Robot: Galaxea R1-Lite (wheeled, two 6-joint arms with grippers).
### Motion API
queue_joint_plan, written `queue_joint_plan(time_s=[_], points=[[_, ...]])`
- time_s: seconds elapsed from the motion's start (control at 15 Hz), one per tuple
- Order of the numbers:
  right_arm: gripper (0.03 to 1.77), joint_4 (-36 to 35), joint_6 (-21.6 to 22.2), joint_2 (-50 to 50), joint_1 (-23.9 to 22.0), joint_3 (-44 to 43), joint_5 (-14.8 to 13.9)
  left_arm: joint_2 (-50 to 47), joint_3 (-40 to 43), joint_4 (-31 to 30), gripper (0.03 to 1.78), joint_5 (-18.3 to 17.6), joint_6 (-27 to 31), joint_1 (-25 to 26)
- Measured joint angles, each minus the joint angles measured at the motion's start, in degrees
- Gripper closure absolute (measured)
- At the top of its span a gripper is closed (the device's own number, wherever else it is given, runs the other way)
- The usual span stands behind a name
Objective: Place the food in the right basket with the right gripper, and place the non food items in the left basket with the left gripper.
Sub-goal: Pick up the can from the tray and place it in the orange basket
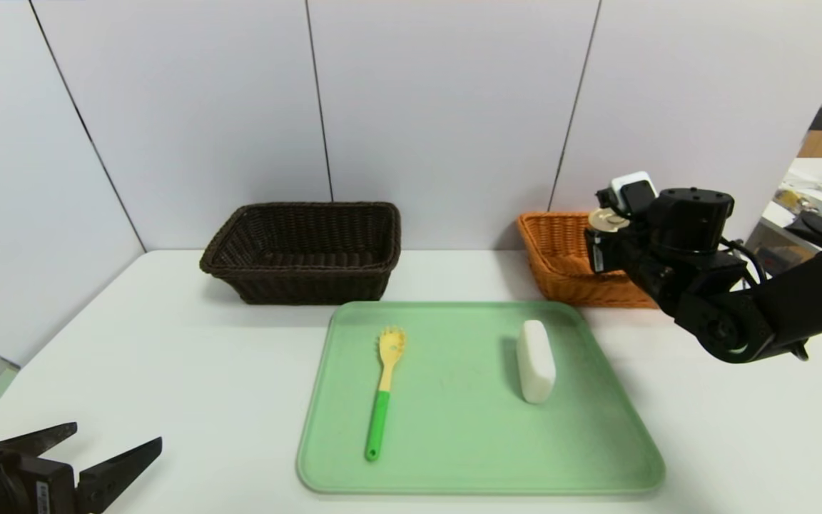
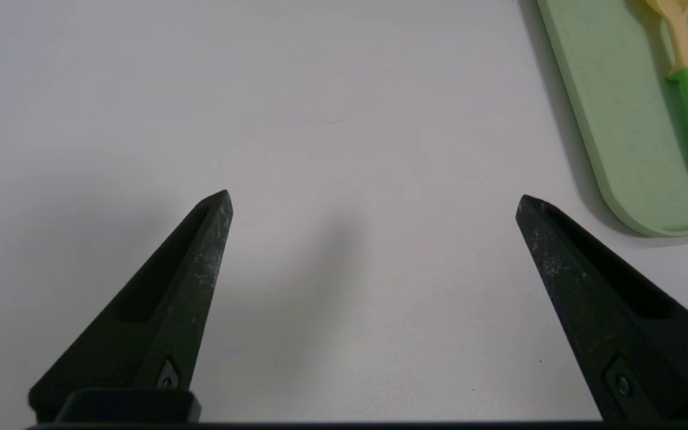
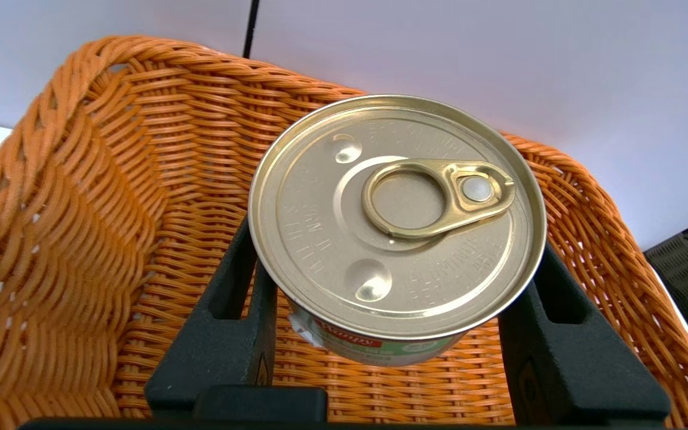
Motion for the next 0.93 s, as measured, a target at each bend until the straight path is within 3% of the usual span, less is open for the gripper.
queue_joint_plan(time_s=[0.27, 0.93], points=[[0.81, 0.77, -0.17, -1.1, -0.05, -0.4, -0.06, 0.17, 0.1, 0.01, 0.12, 0.0, -0.02, 0.0], [0.81, 16.79, 0.38, -6.44, 0.0, -2.11, -1.44, 0.16, 0.46, 0.09, 0.12, 0.0, 0.0, -0.09]])
